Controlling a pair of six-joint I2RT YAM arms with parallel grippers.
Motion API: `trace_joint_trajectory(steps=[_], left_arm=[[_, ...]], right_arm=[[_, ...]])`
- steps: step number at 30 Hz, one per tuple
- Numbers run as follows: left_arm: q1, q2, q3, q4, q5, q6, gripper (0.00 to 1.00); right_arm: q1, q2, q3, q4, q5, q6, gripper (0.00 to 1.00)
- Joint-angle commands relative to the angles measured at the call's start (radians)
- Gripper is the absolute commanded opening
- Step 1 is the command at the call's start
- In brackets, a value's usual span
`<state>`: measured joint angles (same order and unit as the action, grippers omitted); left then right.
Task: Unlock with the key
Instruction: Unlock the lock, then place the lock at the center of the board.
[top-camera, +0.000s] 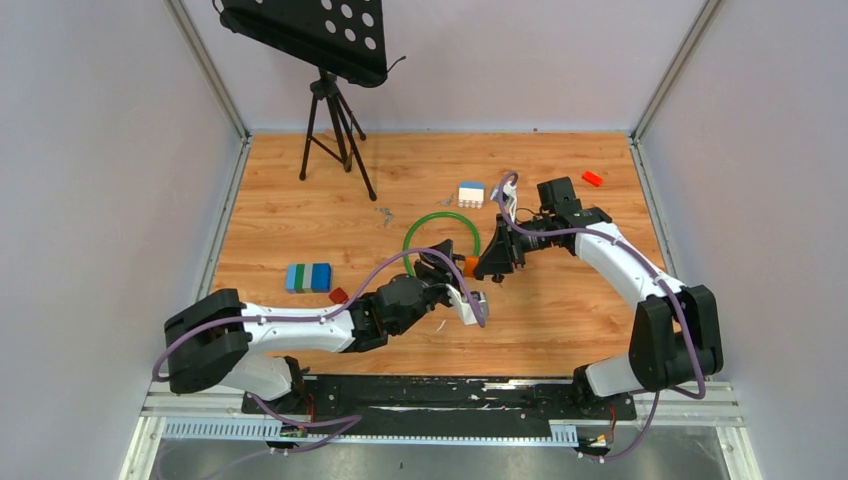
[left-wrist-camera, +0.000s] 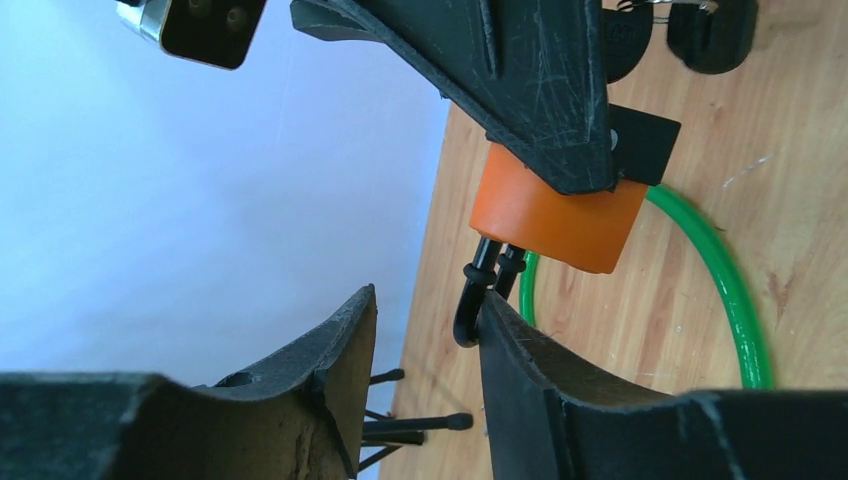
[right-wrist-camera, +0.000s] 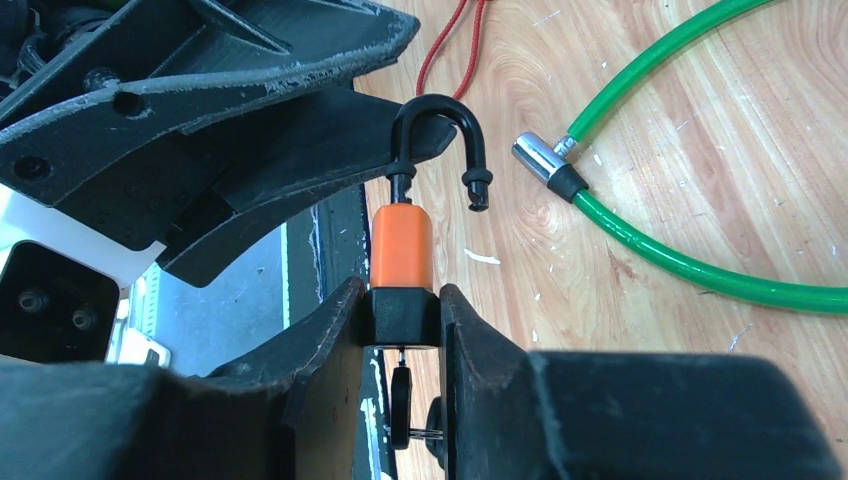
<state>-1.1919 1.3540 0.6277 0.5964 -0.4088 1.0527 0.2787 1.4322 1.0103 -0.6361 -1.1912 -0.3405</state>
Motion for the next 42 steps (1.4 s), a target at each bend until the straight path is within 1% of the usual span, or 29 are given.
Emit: trace_joint_trajectory(steps=[1, 5, 8, 9, 14, 17, 22, 27, 30, 32, 42], left_arm=[[-0.007, 0.024, -0.011, 0.188, -0.074, 0.072, 0.52], [-0.008, 0.033, -0.039, 0.226, -0.09, 0.112, 0.62], [-0.008, 0.019, -0.065, 0.228, -0.099, 0.127, 0.71], [-0.008, 0.011, -0.078, 0.219, -0.1, 0.122, 0.76], [-0.002, -0.06, -0.093, 0.077, -0.089, 0.047, 0.91], [0.012, -0.086, -0.098, 0.039, -0.083, 0.005, 0.97], [0.033, -0.107, -0.096, 0.022, -0.082, -0.029, 1.0], [0.033, -0.118, -0.087, 0.014, -0.087, -0.036, 1.0], [0.035, -0.123, -0.088, 0.014, -0.091, -0.036, 1.0], [0.035, -0.125, -0.089, 0.014, -0.092, -0.035, 1.0], [0.035, -0.118, -0.088, 0.023, -0.1, -0.037, 1.0]], right_arm=[[-0.001, 0.005, 0.012, 0.026, -0.048, -0.002, 0.0], [-0.014, -0.007, 0.017, 0.019, -0.034, -0.006, 0.0], [-0.04, -0.023, 0.014, 0.025, 0.0, 0.001, 0.0], [-0.053, -0.03, 0.012, 0.033, 0.012, 0.007, 0.0], [-0.146, -0.042, 0.003, 0.066, 0.097, 0.048, 0.0], [-0.208, -0.042, 0.003, 0.074, 0.192, 0.055, 0.0], [-0.262, -0.032, -0.002, 0.103, 0.404, 0.078, 0.0], [-0.265, -0.044, -0.041, 0.187, 0.625, 0.088, 0.0], [-0.264, -0.038, -0.058, 0.223, 0.718, 0.094, 0.0], [-0.264, -0.025, -0.064, 0.232, 0.744, 0.099, 0.0], [-0.264, 0.078, -0.073, 0.237, 0.754, 0.125, 0.0]])
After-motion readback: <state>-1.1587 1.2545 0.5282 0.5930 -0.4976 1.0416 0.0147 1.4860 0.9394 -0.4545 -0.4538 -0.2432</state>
